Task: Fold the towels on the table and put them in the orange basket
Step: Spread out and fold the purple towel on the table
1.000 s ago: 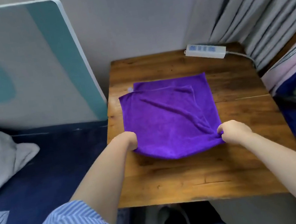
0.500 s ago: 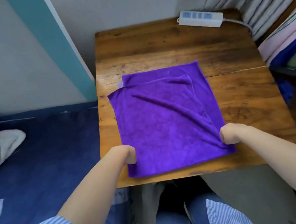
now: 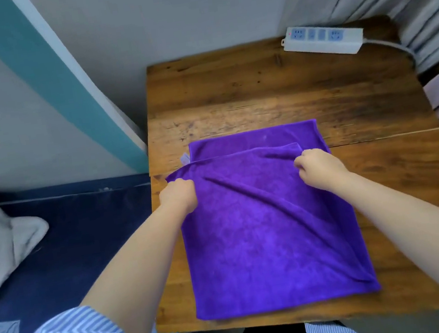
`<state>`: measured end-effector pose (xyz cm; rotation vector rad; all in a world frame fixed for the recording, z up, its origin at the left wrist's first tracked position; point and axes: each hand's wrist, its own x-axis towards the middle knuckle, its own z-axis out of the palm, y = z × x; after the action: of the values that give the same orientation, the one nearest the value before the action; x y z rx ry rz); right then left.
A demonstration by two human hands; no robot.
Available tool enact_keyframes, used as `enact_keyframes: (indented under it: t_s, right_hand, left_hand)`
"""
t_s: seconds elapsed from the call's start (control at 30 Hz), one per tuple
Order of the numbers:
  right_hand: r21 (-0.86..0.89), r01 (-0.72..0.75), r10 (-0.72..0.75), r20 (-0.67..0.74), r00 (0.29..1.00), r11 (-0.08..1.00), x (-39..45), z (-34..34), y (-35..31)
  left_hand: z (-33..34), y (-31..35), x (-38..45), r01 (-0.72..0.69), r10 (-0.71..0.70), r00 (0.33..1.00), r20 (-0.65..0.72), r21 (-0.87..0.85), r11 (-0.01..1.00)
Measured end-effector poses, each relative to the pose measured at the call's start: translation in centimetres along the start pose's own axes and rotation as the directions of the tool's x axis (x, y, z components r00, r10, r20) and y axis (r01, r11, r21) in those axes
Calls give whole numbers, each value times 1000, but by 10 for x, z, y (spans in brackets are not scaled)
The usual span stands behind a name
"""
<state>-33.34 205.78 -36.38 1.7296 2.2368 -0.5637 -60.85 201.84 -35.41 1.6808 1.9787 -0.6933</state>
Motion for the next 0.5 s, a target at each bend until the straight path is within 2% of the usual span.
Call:
enact_keyframes:
  t_s: [0.07, 0.17, 0.3, 0.37, 0.43, 0.5]
  right_hand:
    - [40, 16, -14, -45, 999, 999, 23, 0, 0]
    - [87, -6, 9, -38, 999, 996, 44, 3, -1]
    - [21, -14, 14, -9, 1000, 1000, 59, 8, 4]
    - [114, -30, 29, 8, 1000, 993, 59, 7, 8]
    - [225, -28, 21, 31, 999, 974, 58, 2, 12]
    - [275, 14, -33, 63, 997, 961, 57, -4, 14]
  left_hand:
    - [-3, 0, 12, 58, -61, 997, -44, -69, 996]
    - [-4, -4, 28, 107, -123, 982, -143, -111, 988]
    - [3, -9, 47, 146, -157, 981, -116, -94, 985]
    - [6, -12, 51, 135, -147, 982, -116, -101, 986]
    - [8, -14, 52, 71, -103, 985, -135, -226, 972]
    - [5, -15, 48, -5, -52, 991, -126, -411, 911]
